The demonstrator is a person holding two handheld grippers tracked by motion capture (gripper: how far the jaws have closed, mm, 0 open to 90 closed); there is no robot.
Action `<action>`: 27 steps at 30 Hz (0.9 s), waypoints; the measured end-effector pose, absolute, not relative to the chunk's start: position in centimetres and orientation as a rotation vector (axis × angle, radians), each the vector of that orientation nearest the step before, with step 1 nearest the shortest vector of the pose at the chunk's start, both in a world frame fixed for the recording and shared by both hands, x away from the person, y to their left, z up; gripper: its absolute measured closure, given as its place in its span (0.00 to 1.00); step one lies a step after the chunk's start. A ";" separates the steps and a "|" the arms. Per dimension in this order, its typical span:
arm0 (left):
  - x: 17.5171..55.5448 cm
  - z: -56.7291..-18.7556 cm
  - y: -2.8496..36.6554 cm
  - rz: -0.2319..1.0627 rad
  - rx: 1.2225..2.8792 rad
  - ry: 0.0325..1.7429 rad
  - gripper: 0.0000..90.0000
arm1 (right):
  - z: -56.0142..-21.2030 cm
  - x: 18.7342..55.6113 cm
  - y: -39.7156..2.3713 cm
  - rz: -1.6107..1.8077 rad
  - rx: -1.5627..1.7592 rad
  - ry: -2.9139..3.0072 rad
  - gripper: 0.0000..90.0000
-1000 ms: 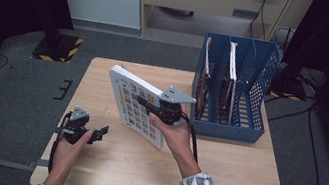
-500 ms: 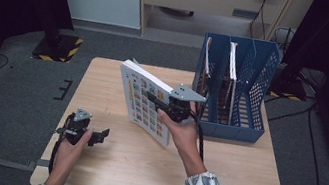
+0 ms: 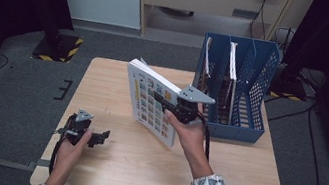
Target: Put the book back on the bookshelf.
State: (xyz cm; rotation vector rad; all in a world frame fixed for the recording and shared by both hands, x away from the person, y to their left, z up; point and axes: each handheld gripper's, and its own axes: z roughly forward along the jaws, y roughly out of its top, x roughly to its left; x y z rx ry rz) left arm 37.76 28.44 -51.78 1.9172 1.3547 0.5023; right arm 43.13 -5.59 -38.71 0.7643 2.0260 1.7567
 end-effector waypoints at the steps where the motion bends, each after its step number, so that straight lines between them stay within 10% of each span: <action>1: 37.8 -51.8 28.4 0.502 1.917 1.355 0.03 | -38.7 43.1 -5.6 1.757 0.764 2.026 0.82; 27: 37.9 -52.2 28.5 0.518 1.951 1.377 0.05 | -38.3 41.4 -8.3 1.777 0.772 2.002 0.82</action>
